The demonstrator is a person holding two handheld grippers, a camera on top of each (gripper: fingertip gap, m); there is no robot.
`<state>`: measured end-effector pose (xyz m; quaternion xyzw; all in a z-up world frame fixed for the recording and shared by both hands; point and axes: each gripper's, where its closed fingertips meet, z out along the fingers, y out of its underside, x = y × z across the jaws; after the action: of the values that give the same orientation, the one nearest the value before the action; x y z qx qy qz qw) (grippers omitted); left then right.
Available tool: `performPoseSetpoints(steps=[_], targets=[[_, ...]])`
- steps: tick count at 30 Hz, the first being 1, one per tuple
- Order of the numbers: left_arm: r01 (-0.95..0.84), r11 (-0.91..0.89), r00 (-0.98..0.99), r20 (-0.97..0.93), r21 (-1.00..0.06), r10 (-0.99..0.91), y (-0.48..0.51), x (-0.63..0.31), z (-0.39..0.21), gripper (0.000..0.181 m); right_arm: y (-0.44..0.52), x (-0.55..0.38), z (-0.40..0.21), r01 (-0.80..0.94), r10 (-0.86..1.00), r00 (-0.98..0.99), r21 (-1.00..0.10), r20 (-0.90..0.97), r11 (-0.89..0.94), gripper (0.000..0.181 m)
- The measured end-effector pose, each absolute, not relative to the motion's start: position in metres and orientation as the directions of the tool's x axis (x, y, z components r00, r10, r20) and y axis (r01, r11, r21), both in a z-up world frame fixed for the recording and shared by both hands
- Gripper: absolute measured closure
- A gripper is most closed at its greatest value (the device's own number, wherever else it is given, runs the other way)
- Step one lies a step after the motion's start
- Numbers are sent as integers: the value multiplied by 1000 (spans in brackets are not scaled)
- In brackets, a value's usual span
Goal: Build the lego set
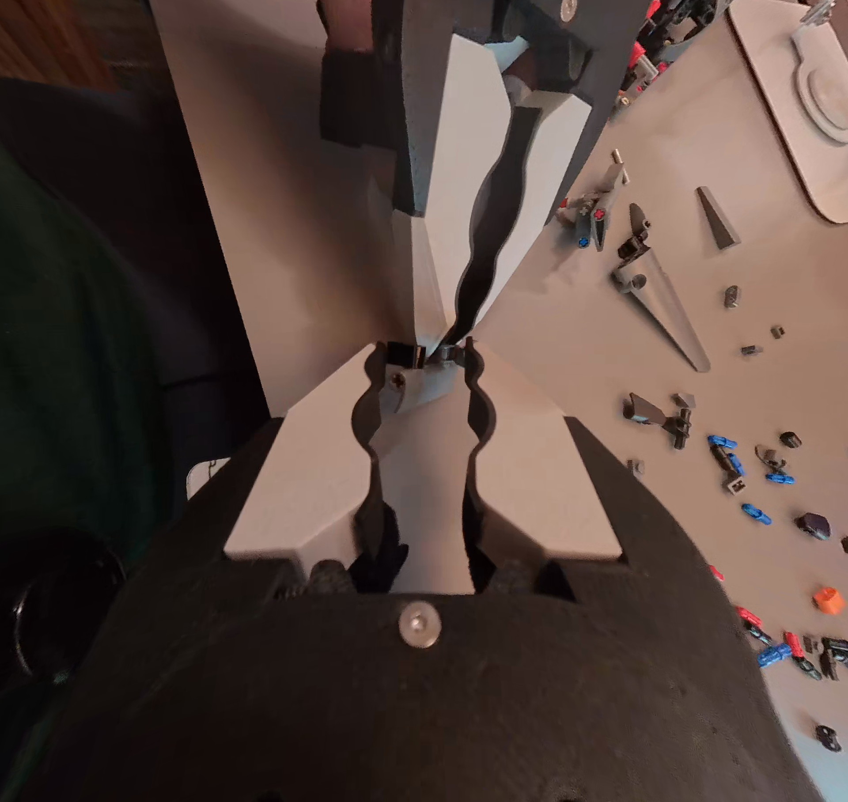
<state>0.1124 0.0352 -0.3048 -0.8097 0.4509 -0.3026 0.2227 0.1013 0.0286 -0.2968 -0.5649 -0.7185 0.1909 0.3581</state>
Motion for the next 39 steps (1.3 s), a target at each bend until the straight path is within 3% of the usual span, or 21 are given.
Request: performPoseSetpoints(steps=[1, 6, 11, 22, 30, 39], targets=[[-595, -496, 413, 289, -633, -864, 36, 113, -305, 172, 29, 101, -296, 671, 947, -102, -682, 304, 291, 150], [-589, -502, 419, 292, -633, -860, 38, 112, -305, 172, 31, 100, -295, 660, 949, -73, -698, 306, 276, 153], [-588, -503, 413, 299, -634, -860, 37, 114, -305, 173, 37, 102, -292, 651, 952, -22, -719, 305, 245, 139], [-589, -504, 406, 307, -632, -860, 36, 117, -305, 175, 39, 104, -300, 674, 940, -27, -689, 339, 268, 162], [-601, -489, 408, 283, -633, -868, 36, 118, -306, 180, 38, 104, -302, 667, 952, -20, -706, 305, 240, 165], [-593, -476, 405, 271, -649, -873, 36, 119, -307, 181, 43, 107, -297, 641, 964, 21, -744, 264, 189, 148]])
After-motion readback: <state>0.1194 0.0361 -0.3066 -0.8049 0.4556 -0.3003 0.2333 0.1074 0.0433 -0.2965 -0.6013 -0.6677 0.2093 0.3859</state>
